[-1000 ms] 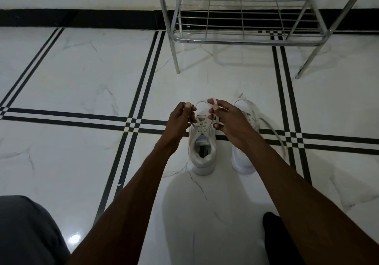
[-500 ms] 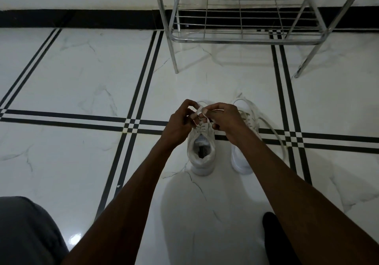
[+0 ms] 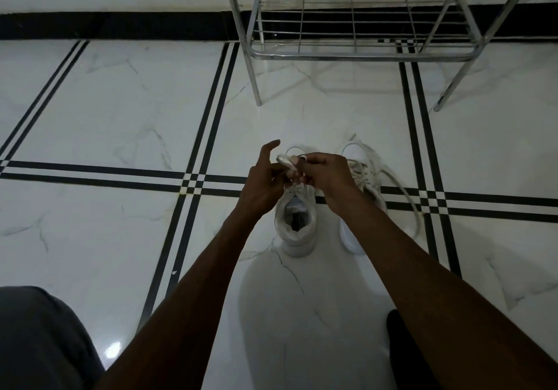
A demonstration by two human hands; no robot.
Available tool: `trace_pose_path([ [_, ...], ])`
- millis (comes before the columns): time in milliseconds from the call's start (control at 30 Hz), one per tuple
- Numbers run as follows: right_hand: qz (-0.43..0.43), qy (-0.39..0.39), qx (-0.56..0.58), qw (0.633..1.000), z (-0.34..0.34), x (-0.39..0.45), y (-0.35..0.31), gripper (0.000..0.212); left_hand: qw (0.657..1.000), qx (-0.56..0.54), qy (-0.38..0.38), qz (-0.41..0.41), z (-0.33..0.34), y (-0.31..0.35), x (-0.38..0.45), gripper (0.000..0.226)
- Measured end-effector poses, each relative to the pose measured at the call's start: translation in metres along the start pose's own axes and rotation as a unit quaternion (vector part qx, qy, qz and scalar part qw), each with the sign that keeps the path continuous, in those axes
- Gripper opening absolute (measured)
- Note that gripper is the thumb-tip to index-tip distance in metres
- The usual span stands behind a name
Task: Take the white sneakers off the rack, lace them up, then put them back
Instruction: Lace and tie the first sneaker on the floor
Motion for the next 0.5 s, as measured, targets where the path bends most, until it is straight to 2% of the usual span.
trace_pose_path([
  [67, 0.031, -0.026, 0.052, 0.998, 0.003, -0.003, 0.002, 0.016, 0.999, -0.025, 0.007, -0.048, -0.005, -0.011, 0.003, 0.063],
  [133, 0.018, -0.061, 0.057, 0.996, 0.003, -0.005, -0.002, 0.016, 0.995, -0.047, 0.010, -0.092, -0.008, -0.019, 0.003, 0.062],
  [233, -0.111, -0.113, -0.092, 0.983, 0.004, -0.009, -0.022, 0.014, 0.990, -0.069, 0.012, -0.125, -0.009, -0.021, 0.003, 0.059],
  [300, -0.180, -0.113, -0.222, 0.952, 0.006, -0.007, -0.031, 0.014, 0.989, -0.073, 0.010, -0.128, -0.008, -0.020, 0.005, 0.055],
  [400, -0.273, -0.086, -0.376, 0.882, 0.011, -0.003, -0.041, 0.013, 0.991, -0.069, 0.009, -0.112, -0.008, -0.018, 0.008, 0.048],
  [467, -0.341, -0.054, -0.414, 0.842, 0.017, -0.006, -0.047, 0.011, 0.992, -0.073, 0.006, -0.100, -0.008, -0.017, 0.009, 0.042],
  [500, -0.354, -0.031, -0.414, 0.838, 0.016, -0.007, -0.048, 0.011, 0.992, -0.078, 0.006, -0.096, -0.008, -0.016, 0.008, 0.040],
])
Point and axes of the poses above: each hand's wrist, its own x-axis towards the middle knuckle, its own z-axis out of the palm, y = z × x, the point moved 10 cm from there along x, towards the middle knuckle, and after that the axes turned 15 degrees about y, right-handed, at the moved point
